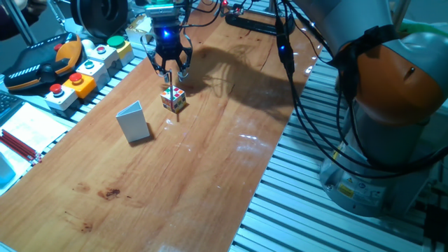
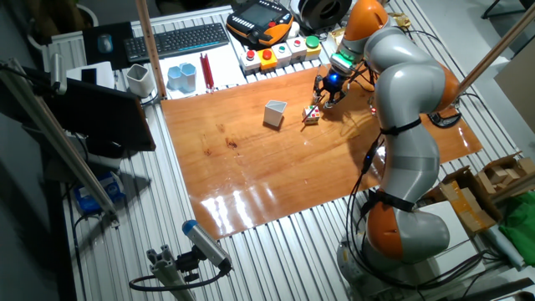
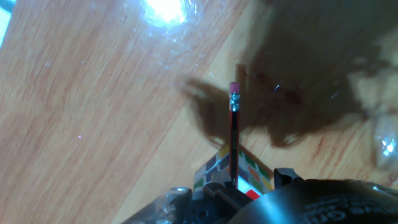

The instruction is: Put the pen into the pen holder

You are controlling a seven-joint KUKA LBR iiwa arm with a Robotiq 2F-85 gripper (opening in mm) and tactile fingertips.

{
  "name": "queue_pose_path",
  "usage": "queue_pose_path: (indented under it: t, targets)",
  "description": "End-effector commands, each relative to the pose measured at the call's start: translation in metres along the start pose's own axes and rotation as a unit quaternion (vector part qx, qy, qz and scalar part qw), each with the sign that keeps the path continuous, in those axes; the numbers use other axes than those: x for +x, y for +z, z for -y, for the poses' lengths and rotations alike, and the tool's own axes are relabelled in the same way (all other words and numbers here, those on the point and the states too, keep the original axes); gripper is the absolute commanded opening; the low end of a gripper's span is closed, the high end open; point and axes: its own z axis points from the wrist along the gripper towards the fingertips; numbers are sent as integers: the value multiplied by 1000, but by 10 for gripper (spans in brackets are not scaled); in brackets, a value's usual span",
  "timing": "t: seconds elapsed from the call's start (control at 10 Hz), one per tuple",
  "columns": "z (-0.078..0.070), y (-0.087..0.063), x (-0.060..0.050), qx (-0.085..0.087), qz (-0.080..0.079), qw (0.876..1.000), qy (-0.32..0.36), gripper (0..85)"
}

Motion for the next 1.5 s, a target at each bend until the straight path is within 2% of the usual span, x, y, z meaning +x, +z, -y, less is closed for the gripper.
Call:
queue_pose_path:
  t: [0.0, 1.4]
  targets:
    - [0, 1, 0, 0, -2, 1000, 1, 423]
    - [-2, 6, -4, -1, -32, 999, 11, 427]
